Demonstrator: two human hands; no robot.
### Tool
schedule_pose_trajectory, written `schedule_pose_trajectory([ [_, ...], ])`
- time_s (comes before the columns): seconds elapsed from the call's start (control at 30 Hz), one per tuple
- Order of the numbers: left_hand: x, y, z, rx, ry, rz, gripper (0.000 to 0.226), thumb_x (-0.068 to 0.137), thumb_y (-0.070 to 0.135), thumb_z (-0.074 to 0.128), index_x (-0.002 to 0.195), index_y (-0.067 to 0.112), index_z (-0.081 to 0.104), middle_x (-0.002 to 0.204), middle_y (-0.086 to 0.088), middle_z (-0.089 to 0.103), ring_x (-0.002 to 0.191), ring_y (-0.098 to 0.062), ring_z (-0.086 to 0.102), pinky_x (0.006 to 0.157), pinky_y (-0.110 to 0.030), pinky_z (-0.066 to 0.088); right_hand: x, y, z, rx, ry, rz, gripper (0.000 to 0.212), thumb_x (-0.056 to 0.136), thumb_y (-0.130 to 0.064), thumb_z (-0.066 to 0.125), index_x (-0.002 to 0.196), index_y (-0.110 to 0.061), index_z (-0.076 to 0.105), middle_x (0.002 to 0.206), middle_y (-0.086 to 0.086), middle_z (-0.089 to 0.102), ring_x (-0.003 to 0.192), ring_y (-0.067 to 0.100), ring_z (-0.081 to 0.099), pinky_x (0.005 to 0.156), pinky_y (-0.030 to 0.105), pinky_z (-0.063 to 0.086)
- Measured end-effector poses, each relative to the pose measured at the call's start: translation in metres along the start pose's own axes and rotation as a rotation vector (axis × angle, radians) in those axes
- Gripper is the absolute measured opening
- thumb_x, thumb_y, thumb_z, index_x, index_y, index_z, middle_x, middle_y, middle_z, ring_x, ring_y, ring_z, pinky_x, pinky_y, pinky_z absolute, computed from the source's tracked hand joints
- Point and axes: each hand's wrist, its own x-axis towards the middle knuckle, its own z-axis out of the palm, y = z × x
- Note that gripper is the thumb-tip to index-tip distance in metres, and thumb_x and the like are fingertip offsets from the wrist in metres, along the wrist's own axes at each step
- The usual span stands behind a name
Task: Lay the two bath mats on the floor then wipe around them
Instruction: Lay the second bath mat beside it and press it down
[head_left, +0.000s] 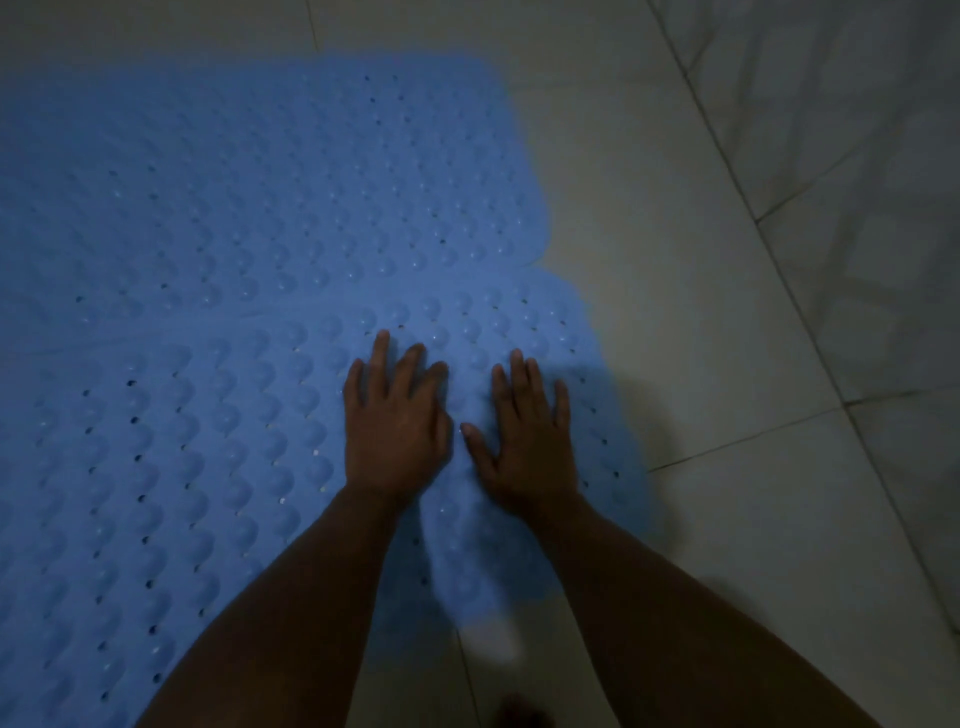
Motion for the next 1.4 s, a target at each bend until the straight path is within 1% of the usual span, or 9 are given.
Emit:
schedule_pose_trajectory([
  [0.23,-0.006,0.006,-0.003,-0.007,-0.041,-0.043,0.049,0.092,0.035,0.052,0.135,0.015,0.063,0.151,-0.012,0.054,0.154,-0.039,0.026,0.118,-0.06,0.029,0.003,0.004,-0.012,0.084,-0.152,0.047,0.087,0.094,-0.07,0.031,0.162,-0.019,0.009,0.17,0.004,-0.006,0.157,0.021,-0.009,0.126,0.052,0.0],
  [0.37,-0.006,0.014,-0.018,0.03,-0.096,-0.09,0.049,0.093,0.035,0.05,0.136,0.017,0.062,0.151,-0.011,0.054,0.154,-0.038,0.026,0.117,-0.059,0.031,0.029,0.008,-0.048,0.256,-0.419,0.098,0.08,0.099,-0.064,0.039,0.162,-0.021,0.012,0.171,0.002,-0.002,0.157,0.02,-0.002,0.127,0.047,0.001],
  [0.43,-0.003,0.025,-0.025,0.027,-0.121,-0.114,0.049,0.092,0.034,0.05,0.136,0.017,0.062,0.15,-0.012,0.055,0.153,-0.039,0.028,0.115,-0.059,0.033,0.052,0.017,-0.081,0.376,-0.544,0.133,0.074,0.101,-0.056,0.045,0.161,-0.021,0.019,0.169,0.006,0.012,0.155,0.022,0.015,0.125,0.039,0.013],
  [0.63,0.012,0.09,-0.008,-0.058,-0.23,0.054,0.059,0.094,0.038,0.042,0.146,0.015,0.055,0.158,-0.016,0.045,0.153,-0.044,0.026,0.118,-0.064,0.03,0.07,0.066,-0.115,0.487,-0.149,0.253,0.038,0.1,-0.032,0.054,0.135,-0.021,0.062,0.144,0.005,0.059,0.135,0.025,0.052,0.112,0.03,0.037],
  [0.77,0.012,0.142,0.033,-0.082,-0.363,0.175,0.072,0.099,0.05,0.022,0.163,0.016,0.026,0.172,-0.014,0.011,0.159,-0.041,0.001,0.123,-0.068,0.008,0.072,0.1,-0.101,0.471,0.029,0.317,0.036,0.09,-0.037,0.052,0.115,-0.021,0.072,0.122,0.004,0.072,0.117,0.025,0.065,0.1,0.03,0.047],
  [0.9,0.007,0.157,0.047,-0.032,-0.321,0.224,0.087,0.101,0.072,0.018,0.165,0.015,0.008,0.174,-0.009,-0.002,0.159,-0.036,-0.007,0.118,-0.074,-0.002,0.07,0.122,-0.085,0.412,0.202,0.234,0.034,0.09,-0.035,0.05,0.103,-0.015,0.074,0.106,0.011,0.073,0.103,0.032,0.066,0.091,0.037,0.051],
  [1.13,0.008,0.155,0.047,-0.023,-0.448,0.223,0.086,0.1,0.073,0.012,0.166,0.018,0.009,0.174,-0.001,0.002,0.16,-0.032,-0.008,0.116,-0.076,-0.002,0.07,0.123,-0.068,0.387,0.229,0.18,0.036,0.093,-0.039,0.047,0.098,-0.014,0.074,0.102,0.011,0.072,0.099,0.033,0.065,0.085,0.039,0.052],
  [1.3,0.032,0.159,0.03,-0.108,-0.68,0.147,0.074,0.101,0.057,0.03,0.164,0.022,0.015,0.174,0.003,-0.001,0.16,-0.027,-0.01,0.116,-0.075,-0.013,0.06,0.122,-0.109,0.367,0.096,0.185,0.032,0.094,-0.037,0.049,0.101,-0.018,0.074,0.107,0.008,0.073,0.101,0.03,0.066,0.086,0.033,0.049],
  [1.4,0.058,0.151,-0.005,-0.237,-0.769,0.097,0.059,0.103,0.047,0.035,0.155,0.021,0.037,0.169,-0.004,0.023,0.156,-0.027,0.02,0.122,-0.064,0.015,0.033,0.111,-0.124,0.347,-0.064,0.284,0.038,0.092,-0.035,0.047,0.102,-0.011,0.074,0.11,0.014,0.074,0.105,0.036,0.067,0.09,0.039,0.053],
])
